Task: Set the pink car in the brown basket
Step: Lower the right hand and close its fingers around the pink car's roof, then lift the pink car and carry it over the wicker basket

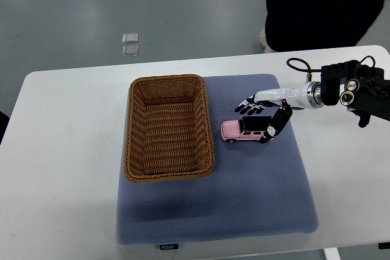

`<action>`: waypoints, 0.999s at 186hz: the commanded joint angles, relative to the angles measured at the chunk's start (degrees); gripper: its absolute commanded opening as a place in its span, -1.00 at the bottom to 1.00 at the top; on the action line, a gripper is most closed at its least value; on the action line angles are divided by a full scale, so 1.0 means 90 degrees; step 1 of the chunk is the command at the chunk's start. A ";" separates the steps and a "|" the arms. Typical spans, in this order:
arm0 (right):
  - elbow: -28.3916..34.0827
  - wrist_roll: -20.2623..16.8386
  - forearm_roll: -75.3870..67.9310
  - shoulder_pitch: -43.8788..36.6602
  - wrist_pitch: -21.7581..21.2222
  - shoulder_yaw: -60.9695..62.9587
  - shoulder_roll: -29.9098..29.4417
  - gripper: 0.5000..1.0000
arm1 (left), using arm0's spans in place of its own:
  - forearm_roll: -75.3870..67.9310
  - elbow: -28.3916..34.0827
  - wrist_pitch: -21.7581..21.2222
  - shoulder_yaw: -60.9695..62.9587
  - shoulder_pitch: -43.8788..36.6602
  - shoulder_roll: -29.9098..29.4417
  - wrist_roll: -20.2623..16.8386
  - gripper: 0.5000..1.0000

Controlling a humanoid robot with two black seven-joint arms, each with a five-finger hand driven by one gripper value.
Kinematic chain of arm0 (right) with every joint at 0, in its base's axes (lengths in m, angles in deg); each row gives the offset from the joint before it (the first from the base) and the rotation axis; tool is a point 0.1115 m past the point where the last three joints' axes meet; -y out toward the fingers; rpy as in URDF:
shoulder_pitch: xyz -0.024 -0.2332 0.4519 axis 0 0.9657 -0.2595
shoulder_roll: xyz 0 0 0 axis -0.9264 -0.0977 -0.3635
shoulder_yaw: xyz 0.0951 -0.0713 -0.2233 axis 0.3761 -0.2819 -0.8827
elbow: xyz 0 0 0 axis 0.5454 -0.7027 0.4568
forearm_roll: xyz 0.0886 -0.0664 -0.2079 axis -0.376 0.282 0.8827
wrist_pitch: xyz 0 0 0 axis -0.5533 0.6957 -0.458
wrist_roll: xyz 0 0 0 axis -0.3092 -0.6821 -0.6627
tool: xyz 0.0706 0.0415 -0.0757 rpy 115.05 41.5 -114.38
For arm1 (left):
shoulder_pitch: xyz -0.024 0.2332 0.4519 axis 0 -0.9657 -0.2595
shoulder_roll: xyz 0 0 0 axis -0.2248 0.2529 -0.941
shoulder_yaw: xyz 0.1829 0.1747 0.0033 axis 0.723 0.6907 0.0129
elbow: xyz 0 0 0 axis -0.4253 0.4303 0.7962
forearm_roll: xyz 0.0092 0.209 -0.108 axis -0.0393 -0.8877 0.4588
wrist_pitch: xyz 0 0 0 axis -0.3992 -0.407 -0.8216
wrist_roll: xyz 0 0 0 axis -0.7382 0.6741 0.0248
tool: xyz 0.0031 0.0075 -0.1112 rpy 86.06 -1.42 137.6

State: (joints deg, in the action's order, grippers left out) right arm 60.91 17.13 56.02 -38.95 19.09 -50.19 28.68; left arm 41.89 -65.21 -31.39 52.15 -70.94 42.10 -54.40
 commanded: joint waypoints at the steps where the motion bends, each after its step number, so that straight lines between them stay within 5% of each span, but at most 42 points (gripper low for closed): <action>1: -0.0019 0.0010 0.0114 0.0134 0.0123 0.0007 -0.0005 0.66 | -0.0001 0.0000 -0.0008 0.0000 0.0000 0.0000 0.0000 1.00; 39: -0.0097 0.0010 0.0124 0.0241 0.0435 -0.0002 -0.0103 0.60 | -0.0001 0.0000 -0.0008 0.0000 0.0000 0.0000 0.0010 1.00; 70: -0.0243 0.0029 0.0329 0.0349 0.0494 0.0007 -0.0181 0.24 | -0.0001 -0.0010 -0.0008 0.0000 0.0000 0.0000 0.0010 1.00; 131: -0.0361 0.0127 0.0622 0.0446 0.0670 0.0007 -0.0328 -1.00 | -0.0001 0.0000 -0.0008 -0.0010 0.0000 0.0000 0.0010 1.00; 186: -0.0077 0.0195 0.0495 -0.0247 0.0514 0.0085 0.0385 -1.00 | -0.0001 0.0000 0.0002 0.0000 0.0000 0.0000 0.0010 1.00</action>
State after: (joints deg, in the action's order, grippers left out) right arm 58.66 18.63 60.70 -38.72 24.31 -49.56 29.71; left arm 41.89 -65.21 -31.41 52.06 -70.95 42.10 -54.32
